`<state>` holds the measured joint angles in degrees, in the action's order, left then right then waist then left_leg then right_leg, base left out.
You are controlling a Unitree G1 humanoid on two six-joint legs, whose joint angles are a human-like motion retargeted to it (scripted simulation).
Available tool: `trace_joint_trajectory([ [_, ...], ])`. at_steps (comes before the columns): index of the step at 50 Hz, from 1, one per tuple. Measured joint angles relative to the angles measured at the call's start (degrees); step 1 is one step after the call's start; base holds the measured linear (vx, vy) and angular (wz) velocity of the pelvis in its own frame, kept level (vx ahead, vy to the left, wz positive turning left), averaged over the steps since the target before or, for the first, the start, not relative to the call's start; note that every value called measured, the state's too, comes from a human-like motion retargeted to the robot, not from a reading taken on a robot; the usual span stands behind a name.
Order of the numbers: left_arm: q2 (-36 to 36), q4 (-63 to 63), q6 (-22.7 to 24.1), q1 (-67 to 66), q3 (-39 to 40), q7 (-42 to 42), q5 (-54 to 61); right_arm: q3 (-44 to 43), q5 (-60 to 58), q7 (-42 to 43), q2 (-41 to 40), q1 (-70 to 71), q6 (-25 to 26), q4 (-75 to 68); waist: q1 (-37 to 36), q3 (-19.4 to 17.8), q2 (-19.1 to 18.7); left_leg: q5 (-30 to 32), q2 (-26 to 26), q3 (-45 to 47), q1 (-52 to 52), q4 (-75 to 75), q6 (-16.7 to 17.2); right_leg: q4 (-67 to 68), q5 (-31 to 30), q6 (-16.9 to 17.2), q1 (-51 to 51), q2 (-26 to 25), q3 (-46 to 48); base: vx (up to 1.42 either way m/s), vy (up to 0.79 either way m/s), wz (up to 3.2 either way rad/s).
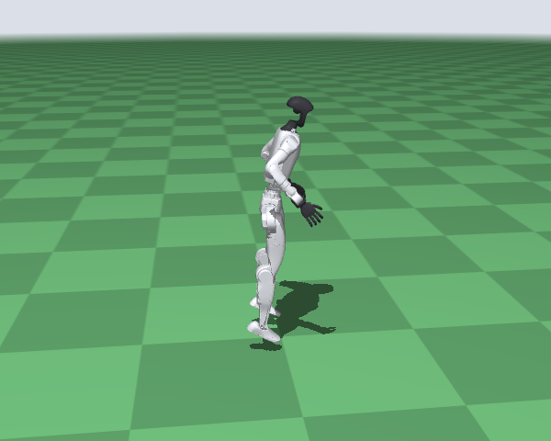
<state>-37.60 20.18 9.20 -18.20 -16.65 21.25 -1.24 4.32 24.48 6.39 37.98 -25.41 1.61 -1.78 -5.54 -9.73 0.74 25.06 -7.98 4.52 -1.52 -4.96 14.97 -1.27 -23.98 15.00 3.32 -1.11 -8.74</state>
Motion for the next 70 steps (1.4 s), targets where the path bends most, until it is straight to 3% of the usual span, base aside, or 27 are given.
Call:
trace_joint_trajectory([
  [2,3.37,3.5,-1.68,-2.48,2.69,0.03,2.14,-1.33,-2.0,-1.49,-2.14,-3.82,2.22,-5.55,0.39,0.9,-1.08,3.79,2.57,-2.44,3.95,5.21,-0.82,2.71,-2.91,-0.25,-6.18,0.45,-4.47,0.23,0.17,0.28],
  [3,5.65,5.5,-3.2,-3.65,4.15,1.43,4.23,-1.46,-3.59,-1.48,-2.61,-4.75,3.55,-8.82,0.64,-0.72,-2.0,4.54,4.28,-3.59,5.93,12.76,-3.39,7.05,-2.84,-0.99,-9.91,0.69,-9.34,0.1,0.36,0.24],
  [5,8.35,10.43,-8.07,-3.12,6.83,3.62,8.53,-1.46,-5.58,-1.72,-2.16,-3.13,6.72,-15.6,2.83,-9.66,-6.35,-0.82,2.54,-5.75,9.22,41.58,-10.78,33.93,4.62,-8.34,-15.45,-7.77,-11.1,0.01,0.12,0.48],
  [7,9.53,16.74,-12.41,0.51,8.09,5.34,12.12,1.07,-5.51,-2.7,0.34,1.92,9.09,-21.59,3.65,-12.95,-8.91,-7.13,0.49,-8.23,1.11,76.72,-15.94,71.67,10.62,-12.38,-6.42,-17.9,-6.33,-0.15,-0.27,0.2],
  [8,9.92,20.08,-13.67,2.39,8.38,6.03,13.87,3.12,-5.5,-3.04,1.65,4.99,9.77,-24.34,3.04,-11.06,-9.86,-8.07,1.15,-10.35,-5.59,90.89,-15.65,87.35,10.07,-14.78,1.82,-21.65,-1.87,-0.2,-0.4,-0.48],
  [10,9.59,24.99,-15.7,3.85,8.05,5.48,15.61,6.56,-6.96,-4.09,3.44,8.79,10.79,-27.79,2.31,-8.76,-10.59,-7.05,3.72,-9.87,-13.64,110.01,-16.59,109.86,6.23,-23.03,12.58,-21.6,7.53,-0.21,-0.24,-0.67],
  [12,8.44,28.55,-17.34,4.29,6.82,2.94,13.86,9.59,-9.24,-5.94,3.95,11.67,11.64,-30.6,2.82,-6.15,-10.39,-5.88,3.68,-8.06,-21.06,117.98,-19.92,120.41,4.4,-26.89,19.17,-18.4,10.06,-0.2,0.11,-0.09],
  [13,7.83,30.06,-17.87,4.36,6.19,1.73,12.44,11.01,-10.3,-6.65,3.77,12.92,11.98,-32.05,3.06,-4.84,-10.24,-6.43,3.75,-8.44,-24.18,118.62,-19.88,122.0,4.37,-27.37,21.71,-17.35,9.12,-0.15,0.16,0.11],
  [16,6.74,33.5,-17.81,4.46,4.89,-0.11,10.53,14.15,-12.23,-7.81,1.91,15.09,12.98,-36.07,3.24,-3.05,-9.78,-12.26,3.55,-12.24,-26.5,107.54,-14.29,111.31,6.89,-23.5,22.82,-17.55,2.14,-0.08,0.06,0.2],
  [18,6.61,34.32,-16.33,4.5,4.25,-0.76,12.13,15.12,-13.02,-9.17,0.4,14.92,13.85,-37.72,3.78,-3.65,-9.35,-16.63,1.05,-12.18,-22.51,91.57,-11.69,93.29,11.3,-15.18,16.33,-17.32,-5.5,-0.01,0.17,0.66],
  [20,6.26,32.63,-13.61,2.93,4.14,-1.0,15.31,14.97,-14.62,-10.91,-0.76,12.58,14.05,-37.32,4.47,-6.58,-7.62,-17.79,0.05,-8.4,-11.79,69.22,-9.53,68.45,16.36,-8.91,3.95,-10.95,-12.25,0.06,0.31,0.55],
  [23,3.73,24.71,-8.12,-1.01,6.37,-1.2,16.78,13.95,-16.59,-12.58,-0.97,8.44,11.91,-33.13,2.86,-6.23,-3.45,-9.36,2.54,-6.14,0.75,30.59,-4.58,27.72,11.61,-2.83,-6.89,-0.02,-14.75,0.04,0.09,0.04],
  [25,1.37,19.15,-5.17,-1.33,8.96,-1.45,16.5,12.9,-16.12,-11.38,-0.73,8.44,10.21,-30.86,1.54,-5.39,-0.91,-10.97,3.88,-5.79,2.12,16.87,-4.73,12.96,12.35,-0.48,-6.97,3.71,-12.81,-0.18,0.01,-0.07],
  [27,-0.02,16.23,-4.37,1.1,11.65,0.16,18.81,11.91,-13.16,-6.41,-1.7,11.18,9.89,-31.69,0.82,-7.82,1.83,-29.97,6.0,-3.96,0.75,19.73,-13.7,13.28,28.6,-5.52,-5.66,5.79,-8.81,-0.34,-0.01,0.01],
  [28,-0.37,15.94,-4.93,3.57,12.97,1.77,21.11,11.89,-10.09,-2.04,-3.42,14.17,9.86,-33.88,0.76,-10.98,3.23,-42.7,7.11,-3.54,-1.81,28.52,-19.96,20.22,41.09,-9.81,-4.11,5.96,-7.26,-0.4,-0.07,-0.02],
  [30,0.61,18.35,-6.71,8.28,14.32,5.38,25.28,12.23,-3.9,5.75,-8.05,19.24,9.58,-39.51,0.03,-16.3,3.4,-58.55,4.47,-3.61,-8.7,48.73,-29.97,38.07,58.98,-21.29,1.03,1.12,-6.66,-0.39,-0.23,-0.34],
  [32,3.32,23.2,-7.75,13.97,12.55,8.22,27.9,12.86,1.62,11.02,-12.35,23.65,8.69,-44.41,-1.06,-18.08,2.22,-61.36,0.01,-3.95,-13.68,58.25,-29.97,47.22,61.3,-26.98,6.02,-3.92,-6.86,-0.27,-0.12,-0.47],
  [35,8.92,29.18,-6.04,21.19,4.7,9.93,26.63,14.22,4.32,15.14,-14.98,25.78,5.43,-45.75,0.76,-15.39,5.03,-56.24,6.15,-2.03,-12.96,49.59,-26.94,41.53,57.59,-20.69,6.53,3.52,-6.92,-0.03,0.22,0.34],
  [40,9.41,19.08,-4.55,19.43,-3.17,2.83,9.16,15.79,-6.8,7.73,-13.82,23.27,3.74,-40.58,2.67,-3.84,3.38,-37.76,5.54,-2.2,-4.44,18.82,-17.81,15.27,36.65,-11.07,1.29,6.22,-0.65,0.12,0.01,0.02],
  [42,8.75,14.59,-3.31,18.88,-4.15,1.29,5.57,15.45,-6.83,4.67,-14.22,23.56,3.52,-41.61,2.63,-1.36,2.29,-32.79,4.41,-0.89,-1.73,11.38,-14.15,11.37,33.62,-8.99,1.15,6.09,2.77,0.07,0.0,-0.44],
  [45,8.46,11.15,-1.79,20.79,-5.0,1.83,4.92,15.35,-4.98,3.05,-15.28,26.31,3.31,-44.62,2.0,0.04,2.55,-31.37,4.69,1.8,0.5,6.65,-11.43,8.06,32.92,-6.49,1.41,7.31,4.18,0.0,-0.01,-0.62],
  [51,12.31,25.95,-5.1,32.63,-7.9,2.36,2.84,18.52,-8.97,10.89,-17.5,33.82,3.54,-54.74,1.29,-0.42,2.95,-34.23,6.18,4.68,0.2,9.91,-12.52,8.53,34.46,-8.51,1.92,8.71,1.09,-0.03,0.0,-0.41],
  [56,16.24,39.5,-8.66,39.19,-12.14,-2.74,-6.5,19.21,-10.36,7.84,-16.79,32.29,3.81,-54.32,2.68,0.5,1.15,-35.56,5.64,3.46,-0.73,13.08,-11.64,7.23,35.32,-7.24,-0.15,8.74,2.89,0.03,0.0,0.15],
  [70,16.74,35.74,-6.48,31.28,-12.42,-4.66,-7.39,18.37,-13.75,3.51,-18.31,26.94,5.13,-57.8,2.18,0.96,1.51,-35.71,5.36,3.74,1.34,11.63,-12.34,6.03,34.38,-6.76,-2.01,8.52,3.56,0.08,-0.01,0.01],
])
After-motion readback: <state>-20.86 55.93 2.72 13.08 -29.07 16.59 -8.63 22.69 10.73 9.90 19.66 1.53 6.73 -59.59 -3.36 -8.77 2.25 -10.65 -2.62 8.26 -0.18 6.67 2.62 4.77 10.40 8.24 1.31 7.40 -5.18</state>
